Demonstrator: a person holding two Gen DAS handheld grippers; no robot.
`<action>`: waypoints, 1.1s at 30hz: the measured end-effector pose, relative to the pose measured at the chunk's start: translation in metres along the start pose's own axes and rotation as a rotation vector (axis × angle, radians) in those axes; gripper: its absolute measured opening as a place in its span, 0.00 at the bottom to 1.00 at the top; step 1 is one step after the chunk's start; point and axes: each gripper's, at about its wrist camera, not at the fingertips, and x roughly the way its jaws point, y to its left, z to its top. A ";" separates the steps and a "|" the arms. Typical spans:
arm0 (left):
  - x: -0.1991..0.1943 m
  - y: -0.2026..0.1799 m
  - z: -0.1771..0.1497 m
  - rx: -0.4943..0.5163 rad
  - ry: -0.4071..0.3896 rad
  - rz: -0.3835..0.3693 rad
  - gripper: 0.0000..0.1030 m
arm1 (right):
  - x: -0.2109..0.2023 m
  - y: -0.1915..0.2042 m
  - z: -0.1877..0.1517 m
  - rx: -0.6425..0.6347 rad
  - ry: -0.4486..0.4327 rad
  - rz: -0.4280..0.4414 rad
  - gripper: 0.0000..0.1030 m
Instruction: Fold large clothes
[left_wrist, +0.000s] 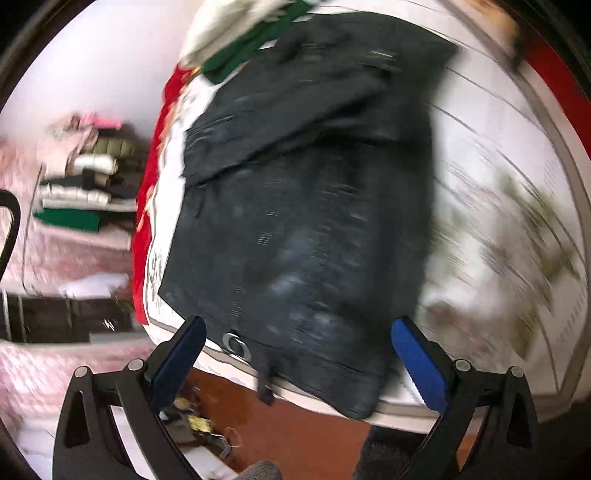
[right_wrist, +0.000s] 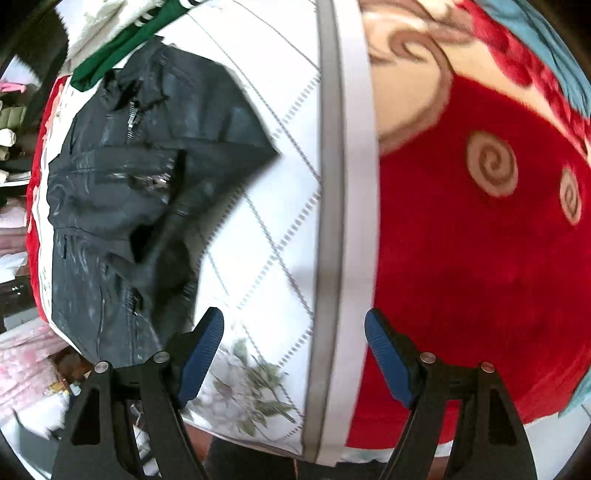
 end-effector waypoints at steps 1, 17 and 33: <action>-0.001 -0.013 -0.003 0.024 0.000 0.007 1.00 | 0.003 -0.005 -0.002 0.007 0.011 0.009 0.78; 0.043 -0.006 0.003 -0.041 0.072 0.056 0.98 | 0.032 0.000 -0.002 -0.015 0.007 0.141 0.78; 0.039 0.007 0.010 -0.119 -0.017 -0.098 0.06 | 0.079 0.043 0.034 0.088 -0.043 0.644 0.85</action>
